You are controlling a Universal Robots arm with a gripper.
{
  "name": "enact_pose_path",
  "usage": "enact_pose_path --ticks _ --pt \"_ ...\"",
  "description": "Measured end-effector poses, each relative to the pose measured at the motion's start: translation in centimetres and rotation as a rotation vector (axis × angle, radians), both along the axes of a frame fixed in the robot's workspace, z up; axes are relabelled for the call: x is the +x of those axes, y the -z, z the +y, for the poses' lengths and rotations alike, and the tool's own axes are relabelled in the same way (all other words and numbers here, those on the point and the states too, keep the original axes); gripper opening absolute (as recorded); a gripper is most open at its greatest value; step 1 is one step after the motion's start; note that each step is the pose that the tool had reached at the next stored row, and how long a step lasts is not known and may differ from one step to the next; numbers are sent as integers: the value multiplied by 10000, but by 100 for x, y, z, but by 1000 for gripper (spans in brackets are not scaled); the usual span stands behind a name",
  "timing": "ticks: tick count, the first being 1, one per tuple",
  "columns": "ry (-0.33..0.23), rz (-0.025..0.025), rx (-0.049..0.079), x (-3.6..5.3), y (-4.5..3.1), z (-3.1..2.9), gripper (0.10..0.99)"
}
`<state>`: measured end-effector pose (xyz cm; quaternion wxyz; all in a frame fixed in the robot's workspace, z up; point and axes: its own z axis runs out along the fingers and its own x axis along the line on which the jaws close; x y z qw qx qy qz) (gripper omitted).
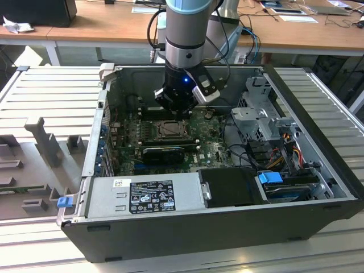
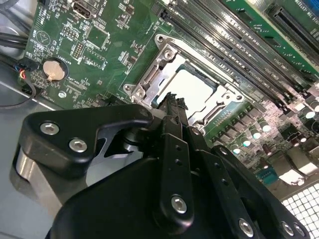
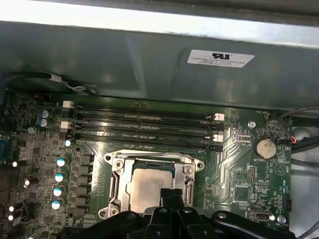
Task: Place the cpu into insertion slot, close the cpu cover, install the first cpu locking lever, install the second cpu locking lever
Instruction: 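Install the second cpu locking lever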
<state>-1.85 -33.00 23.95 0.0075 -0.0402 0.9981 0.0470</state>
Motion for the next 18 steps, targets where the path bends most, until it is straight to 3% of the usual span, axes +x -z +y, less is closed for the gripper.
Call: enact_pose_path --ticks 5,18 --pt "-2 -1 2 1 -104 -2 106" --pt "-1 -1 3 0 -105 -121 106"
